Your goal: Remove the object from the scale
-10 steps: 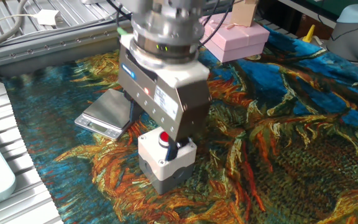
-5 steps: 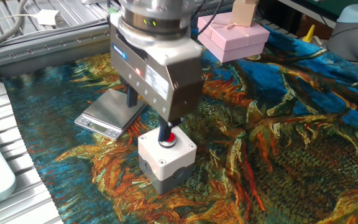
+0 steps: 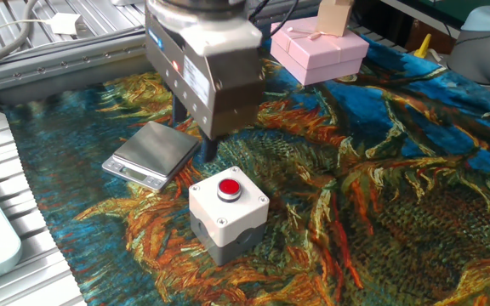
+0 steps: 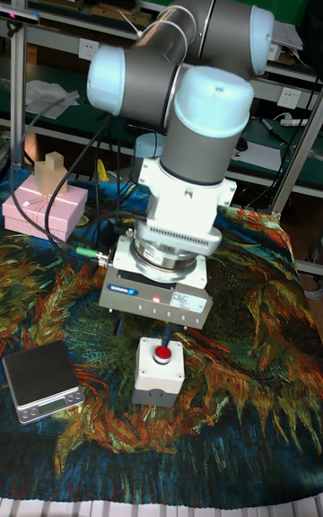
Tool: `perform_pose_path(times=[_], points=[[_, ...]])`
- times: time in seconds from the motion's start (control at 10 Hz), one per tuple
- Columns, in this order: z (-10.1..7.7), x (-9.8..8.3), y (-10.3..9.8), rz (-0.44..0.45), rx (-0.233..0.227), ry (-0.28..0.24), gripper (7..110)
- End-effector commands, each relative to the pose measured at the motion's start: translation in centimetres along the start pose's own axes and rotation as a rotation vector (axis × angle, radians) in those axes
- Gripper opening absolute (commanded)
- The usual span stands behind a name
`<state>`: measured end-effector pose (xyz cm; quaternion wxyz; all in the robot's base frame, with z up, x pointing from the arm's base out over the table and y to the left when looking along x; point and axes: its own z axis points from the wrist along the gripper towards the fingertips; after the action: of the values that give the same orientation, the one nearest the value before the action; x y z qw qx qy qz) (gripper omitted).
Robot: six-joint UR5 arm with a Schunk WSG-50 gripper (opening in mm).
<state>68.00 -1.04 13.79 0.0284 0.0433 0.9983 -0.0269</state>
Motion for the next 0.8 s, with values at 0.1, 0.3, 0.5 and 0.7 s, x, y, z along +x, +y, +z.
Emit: perform_pose_path(times=[0.1, 0.3, 0.5, 0.7], points=[[-1.2, -0.3, -1.3, 0.045, 0.010, -0.001, 7], [-1.3, -0.6, -1.4, 0.044, -0.001, -0.002, 7], [-1.5, -0.7, -2.0, 0.051, 0.006, 0.005, 7], [-1.0, -0.9, -2.8, 0.044, 0.009, 0.004, 7]])
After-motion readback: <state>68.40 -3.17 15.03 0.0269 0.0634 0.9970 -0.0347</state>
